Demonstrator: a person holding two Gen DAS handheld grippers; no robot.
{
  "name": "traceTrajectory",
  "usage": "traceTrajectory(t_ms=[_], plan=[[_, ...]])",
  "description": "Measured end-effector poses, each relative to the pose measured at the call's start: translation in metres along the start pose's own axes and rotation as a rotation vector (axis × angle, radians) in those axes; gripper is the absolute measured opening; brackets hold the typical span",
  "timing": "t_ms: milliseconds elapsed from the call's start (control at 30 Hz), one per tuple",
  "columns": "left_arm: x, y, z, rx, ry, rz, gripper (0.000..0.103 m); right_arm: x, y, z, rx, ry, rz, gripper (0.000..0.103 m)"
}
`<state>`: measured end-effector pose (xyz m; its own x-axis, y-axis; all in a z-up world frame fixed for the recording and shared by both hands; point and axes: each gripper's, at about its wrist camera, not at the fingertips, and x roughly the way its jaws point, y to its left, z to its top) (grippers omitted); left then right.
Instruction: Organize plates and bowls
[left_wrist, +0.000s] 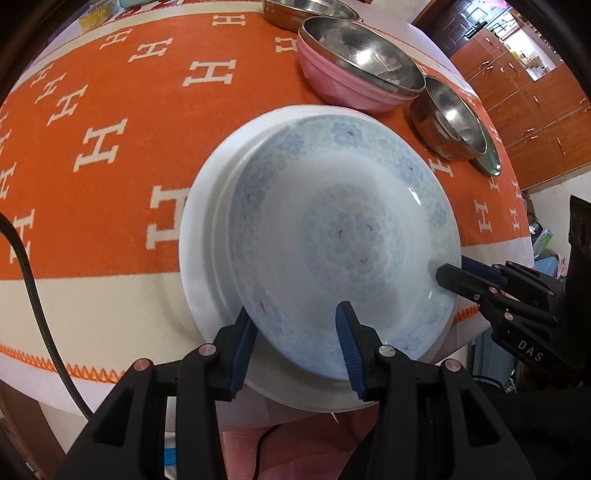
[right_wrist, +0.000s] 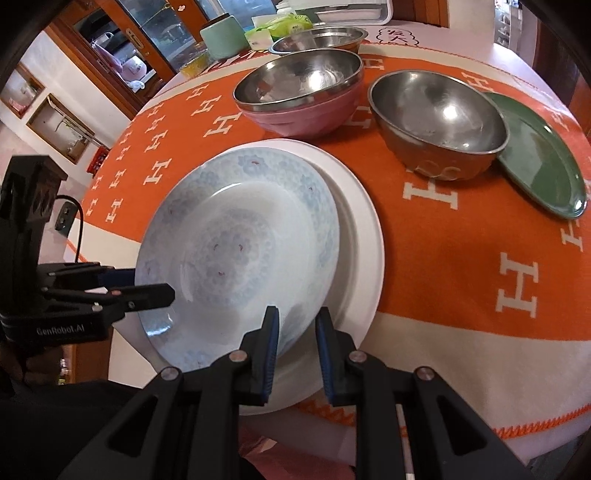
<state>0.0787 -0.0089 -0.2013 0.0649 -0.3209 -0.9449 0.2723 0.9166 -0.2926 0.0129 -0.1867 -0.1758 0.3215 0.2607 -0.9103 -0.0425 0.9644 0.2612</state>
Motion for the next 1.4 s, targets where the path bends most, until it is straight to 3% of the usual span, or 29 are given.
traceTrajectory(t_ms=[167, 367, 667, 967, 1400], plan=[[-0.005, 0.002, 0.004, 0.009, -0.004, 0.022, 0.042, -0.01, 0.001, 0.0, -0.023, -0.045, -0.025, 0.021], [-0.016, 0.004, 0.007, -0.015, -0.03, 0.051, 0.042, -0.022, -0.005, -0.003, -0.052, -0.078, -0.04, 0.034], [-0.063, -0.01, 0.02, -0.047, -0.205, 0.058, 0.043, -0.046, -0.04, 0.001, -0.049, -0.137, -0.056, 0.035], [-0.078, -0.082, 0.048, -0.018, -0.319, 0.023, 0.047, -0.072, -0.089, 0.014, -0.039, -0.214, -0.073, 0.044], [-0.062, -0.178, 0.112, 0.103, -0.335, -0.035, 0.055, -0.093, -0.171, 0.033, 0.05, -0.266, -0.102, 0.053]])
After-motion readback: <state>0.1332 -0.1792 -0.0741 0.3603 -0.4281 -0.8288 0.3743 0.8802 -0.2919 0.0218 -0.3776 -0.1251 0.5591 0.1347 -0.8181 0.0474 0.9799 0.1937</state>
